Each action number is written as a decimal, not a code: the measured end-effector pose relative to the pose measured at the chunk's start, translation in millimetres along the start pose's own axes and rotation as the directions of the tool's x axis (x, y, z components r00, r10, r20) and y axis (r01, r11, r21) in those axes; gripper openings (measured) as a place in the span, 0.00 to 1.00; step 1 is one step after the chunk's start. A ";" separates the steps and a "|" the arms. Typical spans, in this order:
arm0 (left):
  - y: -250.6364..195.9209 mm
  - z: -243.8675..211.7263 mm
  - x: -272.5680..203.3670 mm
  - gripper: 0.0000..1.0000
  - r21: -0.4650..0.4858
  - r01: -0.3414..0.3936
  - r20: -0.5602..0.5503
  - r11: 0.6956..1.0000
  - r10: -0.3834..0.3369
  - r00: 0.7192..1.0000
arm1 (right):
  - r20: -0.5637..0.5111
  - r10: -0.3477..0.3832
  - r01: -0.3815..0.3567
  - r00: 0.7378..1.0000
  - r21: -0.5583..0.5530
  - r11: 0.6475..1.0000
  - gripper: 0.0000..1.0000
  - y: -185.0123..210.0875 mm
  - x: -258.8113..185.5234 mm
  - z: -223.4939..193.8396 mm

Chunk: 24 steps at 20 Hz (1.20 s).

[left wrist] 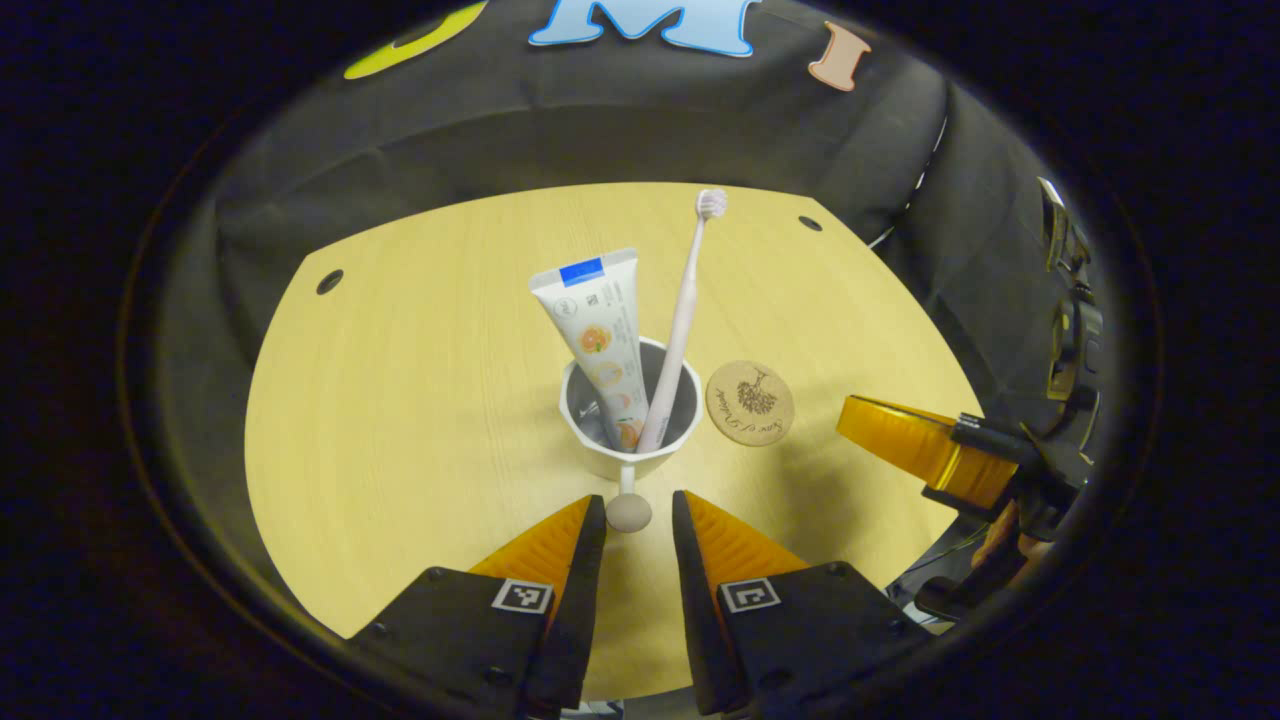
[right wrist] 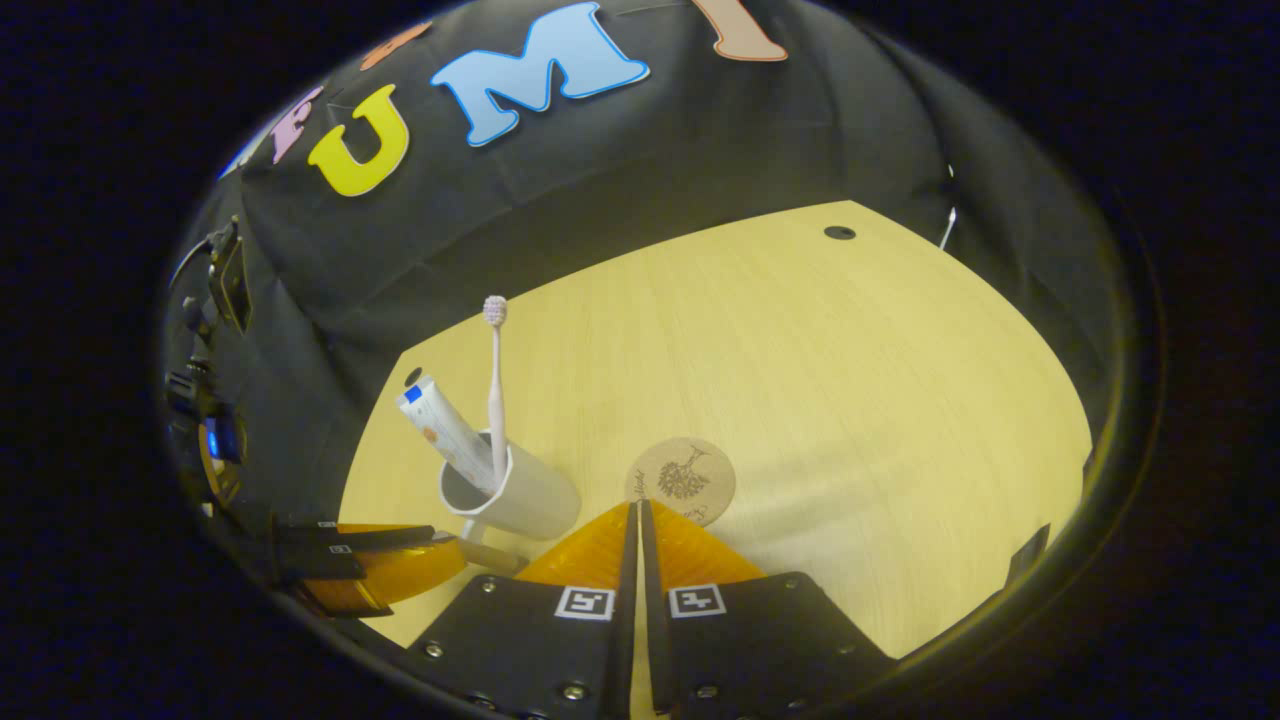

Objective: Put the toothbrush and toothpaste on the desktop into the cup, then pick up the cup and place it on the coaster on the desktop.

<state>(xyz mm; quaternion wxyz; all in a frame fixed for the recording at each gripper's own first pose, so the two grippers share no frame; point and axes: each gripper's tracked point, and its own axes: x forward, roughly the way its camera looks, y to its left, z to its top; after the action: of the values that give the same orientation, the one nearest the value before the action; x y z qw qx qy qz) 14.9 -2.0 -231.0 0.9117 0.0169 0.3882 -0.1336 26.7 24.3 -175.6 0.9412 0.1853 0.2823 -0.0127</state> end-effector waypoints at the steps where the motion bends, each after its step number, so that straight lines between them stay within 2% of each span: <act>1: 1.8 -1.2 6.7 0.45 0.001 -0.007 -0.019 1.000 0.007 1.000 | -0.001 -0.003 0.003 1.000 0.008 1.000 0.06 -3.0 -1.3 0.0; 7: 11.2 -4.8 33.7 0.47 -0.004 -0.042 -0.129 0.999 0.041 0.991 | -0.006 -0.042 0.042 0.999 0.057 0.997 0.06 -31.6 -11.9 -4.4; 10: 15.9 -9.2 46.7 0.44 0.006 -0.055 -0.157 0.998 0.055 0.986 | -0.008 -0.074 0.074 0.997 0.091 0.993 0.06 -49.8 -17.3 -5.5; 12: 16.1 -10.2 52.3 0.49 0.013 -0.063 -0.170 0.998 0.064 0.983 | -0.010 -0.095 0.095 0.995 0.116 0.989 0.06 -62.1 -19.9 -5.3; 14: 17.3 -11.7 56.0 0.44 0.020 -0.068 -0.181 0.997 0.070 0.981 | -0.013 -0.109 0.110 0.994 0.138 0.984 0.06 -71.4 -22.5 -5.5; 20: 14.8 -13.3 66.6 0.44 0.032 -0.070 -0.192 0.997 0.075 0.979 | -0.030 -0.126 0.129 0.992 0.147 0.981 0.06 -85.2 -24.1 -6.7; 21: 14.1 -15.6 68.0 0.37 0.035 -0.064 -0.191 0.997 0.070 0.979 | -0.032 -0.127 0.130 0.991 0.147 0.980 0.06 -85.9 -23.8 -6.2; 24: 11.8 -14.2 68.1 0.35 0.037 -0.062 -0.173 0.997 0.067 0.983 | -0.038 -0.125 0.129 0.991 0.147 0.981 0.06 -87.1 -24.3 -7.1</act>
<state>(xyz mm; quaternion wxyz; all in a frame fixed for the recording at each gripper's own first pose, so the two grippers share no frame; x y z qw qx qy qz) 53.1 -4.3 -290.3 0.8776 0.0556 0.4637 -0.1081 -8.7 -56.2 -197.8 0.9177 0.2371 0.3053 -0.0912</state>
